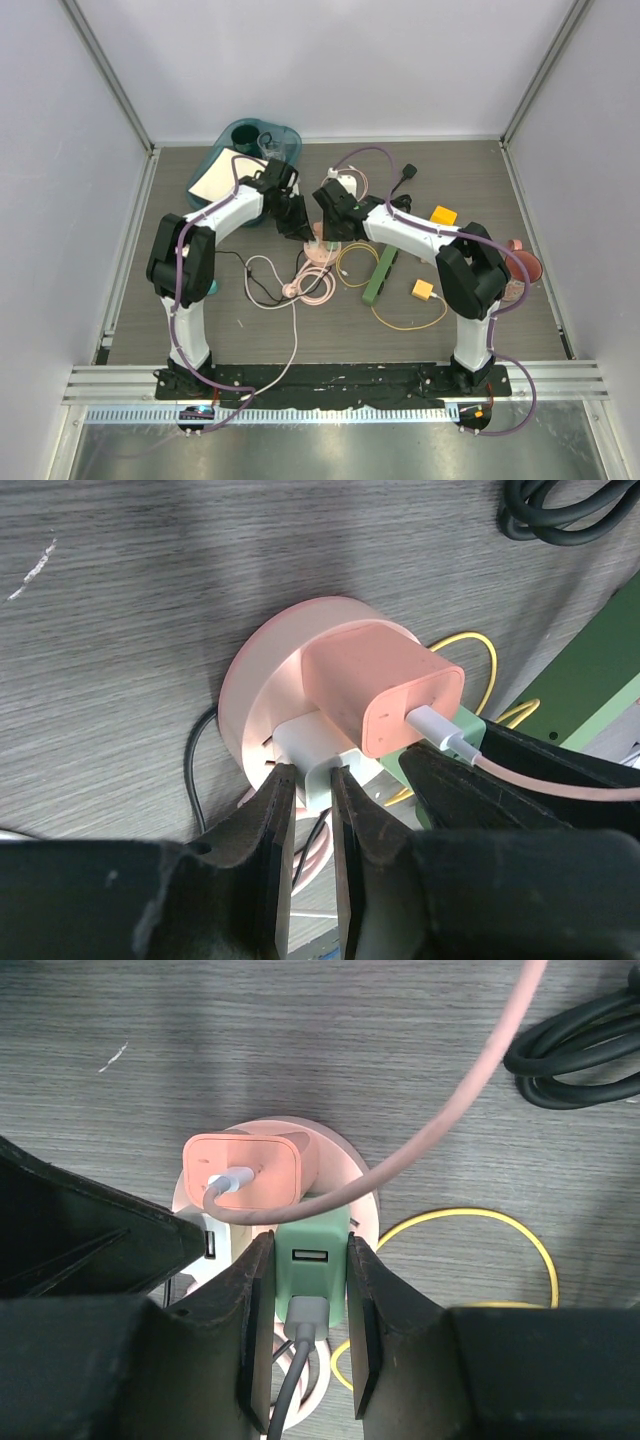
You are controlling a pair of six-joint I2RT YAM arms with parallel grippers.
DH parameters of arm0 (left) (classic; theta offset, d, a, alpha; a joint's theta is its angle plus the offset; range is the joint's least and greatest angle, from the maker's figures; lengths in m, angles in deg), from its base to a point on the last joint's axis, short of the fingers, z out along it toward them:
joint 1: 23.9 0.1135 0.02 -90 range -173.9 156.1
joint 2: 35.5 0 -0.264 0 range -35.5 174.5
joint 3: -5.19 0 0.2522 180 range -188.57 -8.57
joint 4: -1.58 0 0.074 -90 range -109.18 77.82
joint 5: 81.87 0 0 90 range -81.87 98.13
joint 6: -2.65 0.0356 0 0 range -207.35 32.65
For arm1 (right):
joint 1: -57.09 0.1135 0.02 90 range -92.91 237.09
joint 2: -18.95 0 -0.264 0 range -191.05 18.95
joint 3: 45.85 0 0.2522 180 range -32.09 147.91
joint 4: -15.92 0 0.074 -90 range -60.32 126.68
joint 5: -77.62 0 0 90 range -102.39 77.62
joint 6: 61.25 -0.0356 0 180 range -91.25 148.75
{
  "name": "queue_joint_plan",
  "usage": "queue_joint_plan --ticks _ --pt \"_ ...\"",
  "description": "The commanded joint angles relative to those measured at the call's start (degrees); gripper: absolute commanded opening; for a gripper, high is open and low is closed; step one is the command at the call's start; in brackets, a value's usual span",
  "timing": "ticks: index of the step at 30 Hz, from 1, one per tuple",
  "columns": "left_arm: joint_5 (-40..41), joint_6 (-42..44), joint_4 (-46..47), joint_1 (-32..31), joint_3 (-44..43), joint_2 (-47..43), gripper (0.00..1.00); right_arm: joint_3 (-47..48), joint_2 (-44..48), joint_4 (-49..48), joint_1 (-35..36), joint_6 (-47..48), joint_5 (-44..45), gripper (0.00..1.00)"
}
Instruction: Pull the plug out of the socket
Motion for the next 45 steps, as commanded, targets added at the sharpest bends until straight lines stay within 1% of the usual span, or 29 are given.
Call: queue_joint_plan --ticks 1,4,6,8,9,11,14,17,18,20,26,28,30,31,33,35,37,40,41,45 --pt "8.32 1.57 -3.1 -1.24 2.2 5.62 0.22 7.07 2.08 -2.33 4.33 -0.09 2.13 0.01" --pt "8.5 1.57 -3.19 -1.33 2.11 5.53 0.22 8.4 0.93 -2.14 4.61 0.88 1.43 0.01" --pt "8.67 1.57 -3.28 -1.33 2.2 5.53 0.22 8.14 1.72 -3.37 4.52 1.06 1.0 0.01" --pt "9.11 1.57 -3.37 -1.33 2.2 5.35 0.22 6.48 2.33 -5.04 3.13 -0.6 -3.9 0.01" --pt "9.37 1.57 -3.37 -1.33 2.2 5.44 0.22 5.51 3.12 -7.83 2.51 -1.4 -5.84 0.01" --pt "9.55 1.66 -3.54 -1.42 2.2 5.62 0.22 3.67 3.83 -9.26 1.54 -3.33 -8.22 0.01" --pt "9.64 1.66 -3.8 -1.51 2.03 5.97 0.21 2.08 4.8 -10.49 0.22 -4.3 -9.37 0.01" --pt "9.82 1.66 -3.72 -1.6 1.94 5.88 0.21 1.81 5.15 -11.11 0.56 -3.78 -8.77 0.01" --pt "9.9 1.57 -3.8 -1.68 1.94 5.88 0.21 3.72 4.71 -9.2 1.35 -1.69 -6.06 0.01" --pt "10.08 1.57 -3.81 -1.68 1.94 5.97 0.21 7.5 2.97 -6.81 3.81 0.43 -3.5 0.01" --pt "10.96 1.57 -4.25 -2.21 1.85 6.32 0.21 8.49 2.33 -5.49 3.91 1.32 -3.05 0.01" --pt "11.4 1.75 -4.51 -2.38 1.68 6.41 0.21 7.7 3.21 -5.92 2.86 -0.16 -5.84 0.01" --pt "11.57 1.75 -4.6 -2.38 1.59 6.58 0.21 5.86 5.22 -6.88 1.1 -1.22 -6.82 0.01" --pt "11.83 1.75 -4.68 -2.47 1.5 6.67 0.21 4.89 5.93 -7.59 0.14 -2.79 -9.26 0.01" --pt "11.84 1.75 -4.77 -2.47 1.41 6.84 0.21 1.82 7.78 -10.84 -1.89 -4.47 -11.74 0.01" --pt "11.93 1.75 -4.95 -2.47 1.32 7.02 0.21 1.28 7.61 -12.86 -2.25 -5.88 -14.73 0.01" --pt "12.1 1.75 -4.86 -2.74 1.15 7.11 0.21 3.12 5.51 -11.73 -1.46 -5.62 -14.83 0.01" --pt "12.28 1.75 -5.12 -2.74 1.15 7.11 0.21 6.11 3.93 -9.36 1.35 -3.08 -11.94 0.01" --pt "12.45 1.84 -5.21 -2.82 1.15 7.2 0.21 7.25 3.66 -7.87 1.79 -2.64 -9.4 0.01" --pt "12.63 1.84 -5.21 -2.91 1.15 7.2 0.2 10.77 3.48 -3.3 3.2 0.61 -3.68 0.01"
